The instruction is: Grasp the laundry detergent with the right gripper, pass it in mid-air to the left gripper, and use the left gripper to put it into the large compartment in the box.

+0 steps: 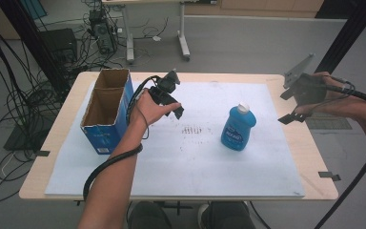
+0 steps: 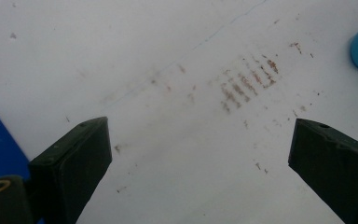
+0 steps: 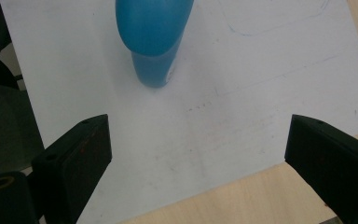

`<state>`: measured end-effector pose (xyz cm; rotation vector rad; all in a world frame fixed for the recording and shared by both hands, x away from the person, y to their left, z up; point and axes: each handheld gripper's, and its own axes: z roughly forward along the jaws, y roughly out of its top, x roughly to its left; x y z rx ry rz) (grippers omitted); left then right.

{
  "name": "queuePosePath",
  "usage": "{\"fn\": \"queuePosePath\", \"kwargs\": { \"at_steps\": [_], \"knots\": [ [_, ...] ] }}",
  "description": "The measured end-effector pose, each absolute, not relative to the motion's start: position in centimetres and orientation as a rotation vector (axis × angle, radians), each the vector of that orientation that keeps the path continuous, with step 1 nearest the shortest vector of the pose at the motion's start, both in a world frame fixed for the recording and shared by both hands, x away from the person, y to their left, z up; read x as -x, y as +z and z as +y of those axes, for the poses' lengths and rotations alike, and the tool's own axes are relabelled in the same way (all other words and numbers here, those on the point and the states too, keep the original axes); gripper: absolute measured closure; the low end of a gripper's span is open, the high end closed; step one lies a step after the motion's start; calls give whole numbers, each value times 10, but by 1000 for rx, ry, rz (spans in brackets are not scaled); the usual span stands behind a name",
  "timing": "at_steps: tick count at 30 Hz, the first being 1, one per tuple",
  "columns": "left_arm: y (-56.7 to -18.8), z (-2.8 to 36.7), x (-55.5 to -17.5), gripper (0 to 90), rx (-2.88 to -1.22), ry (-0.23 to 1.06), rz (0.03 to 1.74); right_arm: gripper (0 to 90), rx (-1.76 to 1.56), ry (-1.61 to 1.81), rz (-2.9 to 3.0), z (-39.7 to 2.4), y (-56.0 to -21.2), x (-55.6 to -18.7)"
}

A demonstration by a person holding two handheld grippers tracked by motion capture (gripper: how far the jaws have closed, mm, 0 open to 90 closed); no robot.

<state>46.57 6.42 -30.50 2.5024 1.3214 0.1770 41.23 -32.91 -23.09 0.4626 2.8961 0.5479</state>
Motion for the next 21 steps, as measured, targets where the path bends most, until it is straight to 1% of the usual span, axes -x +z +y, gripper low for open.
{"fn": "queuePosePath", "kwargs": {
  "at_steps": [10,21],
  "knots": [
    [-302,68,-460,63,-2494,184,1324,57,-461,568,2892,-328,-234,-408],
    [-301,66,-458,63,-2497,190,1307,42,-514,672,2868,-337,-254,-394]
  ]
}}
